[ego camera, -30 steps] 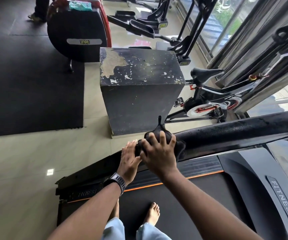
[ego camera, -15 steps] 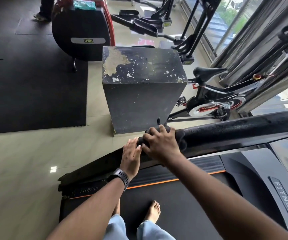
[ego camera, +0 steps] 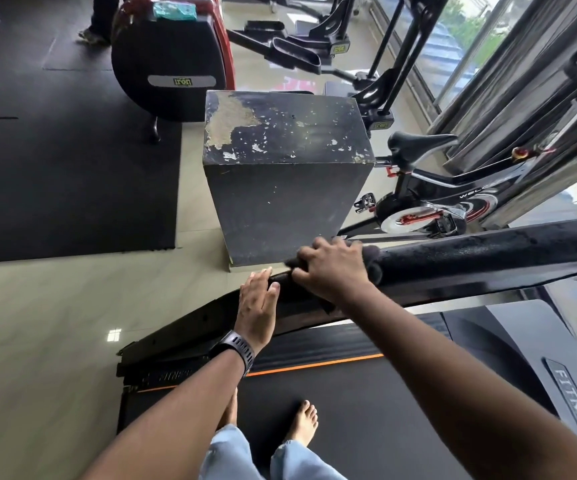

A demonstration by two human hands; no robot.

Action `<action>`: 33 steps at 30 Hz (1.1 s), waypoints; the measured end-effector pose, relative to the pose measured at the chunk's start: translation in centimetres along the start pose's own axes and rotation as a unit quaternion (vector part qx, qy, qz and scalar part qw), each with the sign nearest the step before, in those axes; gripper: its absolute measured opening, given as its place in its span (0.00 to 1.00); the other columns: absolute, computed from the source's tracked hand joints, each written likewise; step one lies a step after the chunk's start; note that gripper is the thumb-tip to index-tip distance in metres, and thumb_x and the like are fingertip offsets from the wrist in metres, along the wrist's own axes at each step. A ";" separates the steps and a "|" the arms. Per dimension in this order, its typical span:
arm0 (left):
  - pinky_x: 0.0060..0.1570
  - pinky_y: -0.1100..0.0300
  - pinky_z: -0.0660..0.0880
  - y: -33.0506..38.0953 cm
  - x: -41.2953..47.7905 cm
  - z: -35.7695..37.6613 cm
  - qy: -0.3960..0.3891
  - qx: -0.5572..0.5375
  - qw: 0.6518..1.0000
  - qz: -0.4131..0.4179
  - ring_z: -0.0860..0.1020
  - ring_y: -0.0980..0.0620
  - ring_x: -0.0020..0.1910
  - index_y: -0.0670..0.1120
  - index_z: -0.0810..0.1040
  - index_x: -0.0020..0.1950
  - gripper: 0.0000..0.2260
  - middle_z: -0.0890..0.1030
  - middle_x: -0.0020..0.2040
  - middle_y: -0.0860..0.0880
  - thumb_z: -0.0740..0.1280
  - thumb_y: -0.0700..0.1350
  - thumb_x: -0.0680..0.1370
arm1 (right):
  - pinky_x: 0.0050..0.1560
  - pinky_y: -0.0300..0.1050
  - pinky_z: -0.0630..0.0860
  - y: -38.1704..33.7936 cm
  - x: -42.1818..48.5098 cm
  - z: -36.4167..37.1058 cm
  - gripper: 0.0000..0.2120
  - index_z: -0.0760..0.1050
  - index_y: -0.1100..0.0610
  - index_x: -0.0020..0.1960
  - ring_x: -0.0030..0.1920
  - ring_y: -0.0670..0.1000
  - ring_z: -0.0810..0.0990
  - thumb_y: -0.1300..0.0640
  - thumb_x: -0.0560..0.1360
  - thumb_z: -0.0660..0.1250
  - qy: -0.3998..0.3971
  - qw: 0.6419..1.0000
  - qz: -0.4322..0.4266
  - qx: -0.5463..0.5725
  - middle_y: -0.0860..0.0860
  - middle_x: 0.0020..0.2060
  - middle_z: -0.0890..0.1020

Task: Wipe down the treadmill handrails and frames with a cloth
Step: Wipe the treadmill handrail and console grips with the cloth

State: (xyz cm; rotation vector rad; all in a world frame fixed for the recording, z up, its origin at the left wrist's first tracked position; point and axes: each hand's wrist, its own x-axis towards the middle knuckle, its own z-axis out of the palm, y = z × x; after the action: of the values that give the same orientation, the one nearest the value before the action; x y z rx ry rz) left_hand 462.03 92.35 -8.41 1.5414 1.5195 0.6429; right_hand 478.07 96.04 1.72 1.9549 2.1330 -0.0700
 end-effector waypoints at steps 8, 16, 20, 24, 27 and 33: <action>0.78 0.52 0.48 -0.2 -0.3 0.6 0.045 -0.009 0.999 0.020 0.57 0.48 0.78 0.43 0.65 0.76 0.36 0.65 0.77 0.45 0.43 0.63 0.76 | 0.63 0.71 0.65 -2.6 -4.5 3.6 0.17 0.79 0.46 0.60 0.62 0.64 0.76 0.40 0.76 0.62 0.114 0.991 -0.072 0.004 0.51 0.62 0.79; 0.78 0.52 0.48 -0.2 0.0 0.1 0.003 0.008 0.999 0.031 0.55 0.51 0.79 0.44 0.65 0.77 0.37 0.65 0.77 0.47 0.43 0.64 0.75 | 0.63 0.70 0.63 -1.9 -2.5 0.6 0.21 0.79 0.49 0.59 0.63 0.63 0.74 0.38 0.74 0.60 0.039 0.992 0.118 0.002 0.54 0.58 0.80; 0.77 0.50 0.48 -0.3 0.0 0.2 0.000 0.022 0.999 0.042 0.56 0.50 0.79 0.44 0.64 0.77 0.36 0.64 0.77 0.46 0.42 0.63 0.76 | 0.63 0.72 0.62 -3.3 -4.1 2.5 0.19 0.79 0.47 0.58 0.63 0.63 0.73 0.39 0.73 0.64 0.064 0.998 0.025 -0.010 0.51 0.59 0.79; 0.77 0.50 0.48 0.0 0.3 0.1 -0.009 0.028 0.999 0.042 0.56 0.51 0.79 0.45 0.64 0.77 0.37 0.65 0.77 0.47 0.41 0.65 0.76 | 0.62 0.64 0.66 -1.3 0.3 -1.1 0.22 0.77 0.45 0.63 0.65 0.60 0.72 0.35 0.77 0.57 -0.052 0.999 -0.011 0.012 0.51 0.62 0.77; 0.77 0.50 0.47 0.3 0.2 0.2 -0.015 0.035 0.998 0.043 0.55 0.52 0.79 0.46 0.64 0.77 0.38 0.64 0.77 0.48 0.40 0.65 0.76 | 0.63 0.65 0.66 0.8 0.3 -1.3 0.22 0.78 0.46 0.62 0.65 0.60 0.72 0.35 0.76 0.57 -0.047 0.994 0.094 0.016 0.52 0.62 0.78; 0.77 0.47 0.49 0.2 0.6 0.5 -0.009 0.047 0.998 0.050 0.59 0.47 0.78 0.42 0.66 0.76 0.38 0.67 0.76 0.44 0.40 0.63 0.76 | 0.63 0.70 0.63 -2.9 -4.4 2.7 0.18 0.78 0.45 0.58 0.63 0.63 0.73 0.39 0.73 0.63 0.083 0.997 -0.002 -0.005 0.51 0.61 0.78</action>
State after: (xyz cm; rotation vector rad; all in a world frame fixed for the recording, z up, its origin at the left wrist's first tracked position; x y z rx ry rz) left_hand 462.61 92.87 -8.60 1.6972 1.4857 0.6209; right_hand 475.88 90.95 -0.33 2.0161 2.2334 0.1072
